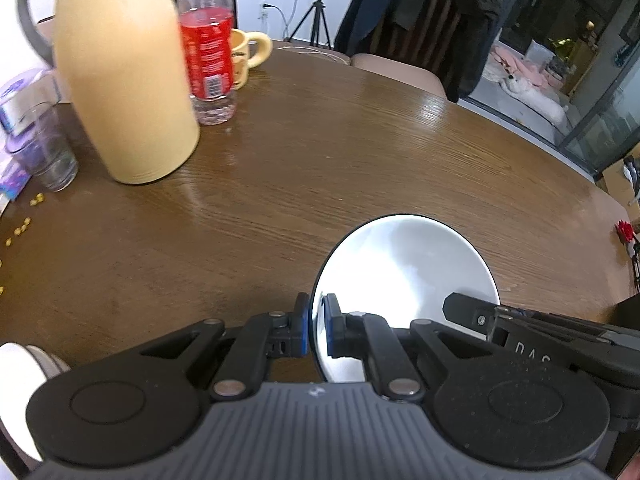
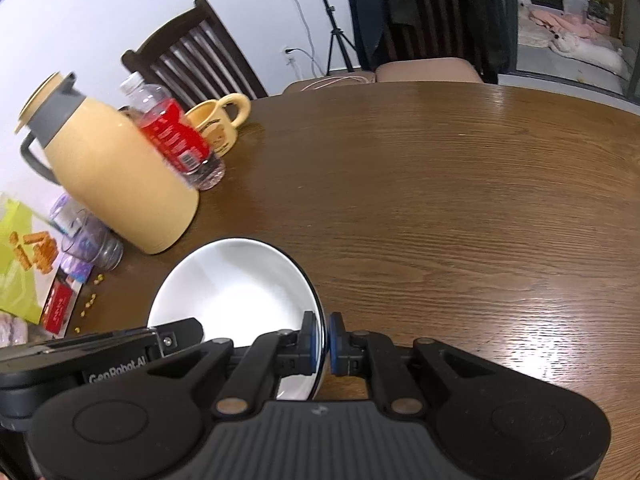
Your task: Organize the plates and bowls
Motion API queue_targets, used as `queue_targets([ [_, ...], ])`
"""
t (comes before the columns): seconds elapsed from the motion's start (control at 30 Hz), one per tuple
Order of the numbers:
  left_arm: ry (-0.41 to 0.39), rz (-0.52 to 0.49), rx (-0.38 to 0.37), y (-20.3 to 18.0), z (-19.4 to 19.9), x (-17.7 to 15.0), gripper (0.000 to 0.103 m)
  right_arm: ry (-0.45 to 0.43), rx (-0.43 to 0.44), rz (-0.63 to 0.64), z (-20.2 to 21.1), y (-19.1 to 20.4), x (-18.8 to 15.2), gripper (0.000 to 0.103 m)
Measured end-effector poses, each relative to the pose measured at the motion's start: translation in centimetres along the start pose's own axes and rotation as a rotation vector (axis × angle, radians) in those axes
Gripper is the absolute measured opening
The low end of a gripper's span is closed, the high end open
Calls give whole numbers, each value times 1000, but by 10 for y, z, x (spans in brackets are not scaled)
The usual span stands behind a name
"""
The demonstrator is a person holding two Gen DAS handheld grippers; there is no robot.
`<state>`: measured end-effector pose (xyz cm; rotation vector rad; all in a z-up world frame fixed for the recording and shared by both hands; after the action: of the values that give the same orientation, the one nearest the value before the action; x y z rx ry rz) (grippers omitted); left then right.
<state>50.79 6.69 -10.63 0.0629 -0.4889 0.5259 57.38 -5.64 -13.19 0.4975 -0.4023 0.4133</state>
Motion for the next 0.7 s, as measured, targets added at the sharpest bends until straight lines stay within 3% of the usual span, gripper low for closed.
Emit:
queue_targets([
  [0.7,-37,116,34,100,46,-21,8,26,53,101,-6,106,-26,6],
])
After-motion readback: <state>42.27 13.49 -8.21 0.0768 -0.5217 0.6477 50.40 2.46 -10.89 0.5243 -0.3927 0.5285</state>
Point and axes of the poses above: each gripper's, at about its wrist camera, not at the fingertips, and z roughly against the way its jaws point, y to its left, x to its top, the point moved 10 cm from there along -z, roughly the way its jaws point, and after that the axes turned 4 degrees about x, right-handed, at the moved point
